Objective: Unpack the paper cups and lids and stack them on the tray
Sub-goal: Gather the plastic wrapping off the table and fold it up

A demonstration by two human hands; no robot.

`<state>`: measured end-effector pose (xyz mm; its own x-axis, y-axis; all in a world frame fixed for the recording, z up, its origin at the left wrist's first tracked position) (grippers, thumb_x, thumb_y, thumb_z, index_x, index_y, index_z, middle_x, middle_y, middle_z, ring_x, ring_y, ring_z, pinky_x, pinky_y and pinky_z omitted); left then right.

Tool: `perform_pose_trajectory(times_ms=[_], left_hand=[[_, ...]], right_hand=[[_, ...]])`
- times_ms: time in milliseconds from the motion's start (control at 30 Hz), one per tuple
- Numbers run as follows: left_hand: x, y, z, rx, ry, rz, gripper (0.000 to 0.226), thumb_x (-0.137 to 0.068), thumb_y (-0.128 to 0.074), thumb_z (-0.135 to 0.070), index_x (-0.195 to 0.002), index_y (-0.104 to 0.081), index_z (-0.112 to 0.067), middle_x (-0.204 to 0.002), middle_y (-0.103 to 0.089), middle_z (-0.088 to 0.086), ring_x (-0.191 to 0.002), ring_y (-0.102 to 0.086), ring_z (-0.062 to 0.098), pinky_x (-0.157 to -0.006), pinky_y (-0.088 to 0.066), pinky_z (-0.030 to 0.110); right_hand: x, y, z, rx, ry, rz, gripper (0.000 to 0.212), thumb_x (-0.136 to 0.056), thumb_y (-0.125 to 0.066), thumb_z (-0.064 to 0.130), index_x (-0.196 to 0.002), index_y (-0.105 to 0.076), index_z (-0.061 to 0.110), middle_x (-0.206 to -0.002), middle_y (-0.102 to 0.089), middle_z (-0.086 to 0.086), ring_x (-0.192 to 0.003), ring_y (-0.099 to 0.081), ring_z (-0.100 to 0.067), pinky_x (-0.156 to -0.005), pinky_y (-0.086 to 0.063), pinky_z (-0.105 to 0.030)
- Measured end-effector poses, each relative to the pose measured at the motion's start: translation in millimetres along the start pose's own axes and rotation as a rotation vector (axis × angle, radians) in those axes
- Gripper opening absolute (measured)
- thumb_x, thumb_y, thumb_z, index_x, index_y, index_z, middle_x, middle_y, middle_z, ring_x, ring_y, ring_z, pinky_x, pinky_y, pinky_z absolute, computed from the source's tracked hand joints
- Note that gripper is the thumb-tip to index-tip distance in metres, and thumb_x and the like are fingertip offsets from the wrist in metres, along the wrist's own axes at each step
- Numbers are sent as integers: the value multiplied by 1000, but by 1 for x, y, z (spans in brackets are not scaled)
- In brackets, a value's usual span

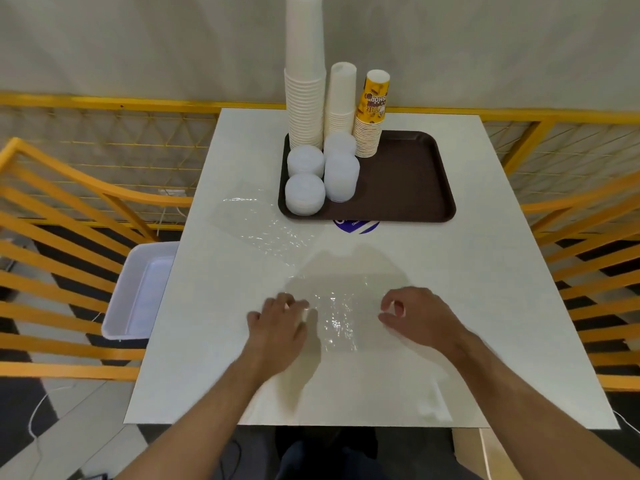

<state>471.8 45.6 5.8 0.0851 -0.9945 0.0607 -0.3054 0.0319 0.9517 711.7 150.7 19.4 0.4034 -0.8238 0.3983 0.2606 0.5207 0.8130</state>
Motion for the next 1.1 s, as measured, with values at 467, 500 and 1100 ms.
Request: perform_pose_trajectory(times_ms=[467,500,1100], left_hand=[[-94,8,110,-66,115,220,57,-97,-44,-19,-152,-28,-28,-162,-17,-6,-150,-12,14,-114,-16,53],[-94,7,110,-58,106,208,57,-96,-44,-17,-151,-30,-26,-161,-20,-6,-149,-13,14,-114,-16,52],[-64,24,58,73,-58,-159,42,-91,-42,-17,-128,-61,-26,-138,-49,1,-130,-44,15,-99,-23,37]], right_hand=[[-133,-55,140,19,162,-61,36,-91,-64,29,-126,-63,21,-122,-56,-2,-112,-57,-24,-92,-49,-35],[-136,-59,141,48,152,-54,33,-92,-62,29,-125,-63,21,-122,-56,-3,-111,-56,-25,-91,-50,-36],[-61,8,58,-102,191,20,11,-98,-61,21,-96,-68,29,-93,-72,6,-78,-65,-15,-78,-54,-32]])
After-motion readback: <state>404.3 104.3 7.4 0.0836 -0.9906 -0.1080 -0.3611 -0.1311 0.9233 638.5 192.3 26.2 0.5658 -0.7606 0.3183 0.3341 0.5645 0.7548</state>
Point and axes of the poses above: each hand's wrist, its own x-axis away from the middle knuckle, its own y-axis out of the back of the hand, z = x × y, the point moved 5 cm from there along -x, towards the middle knuckle
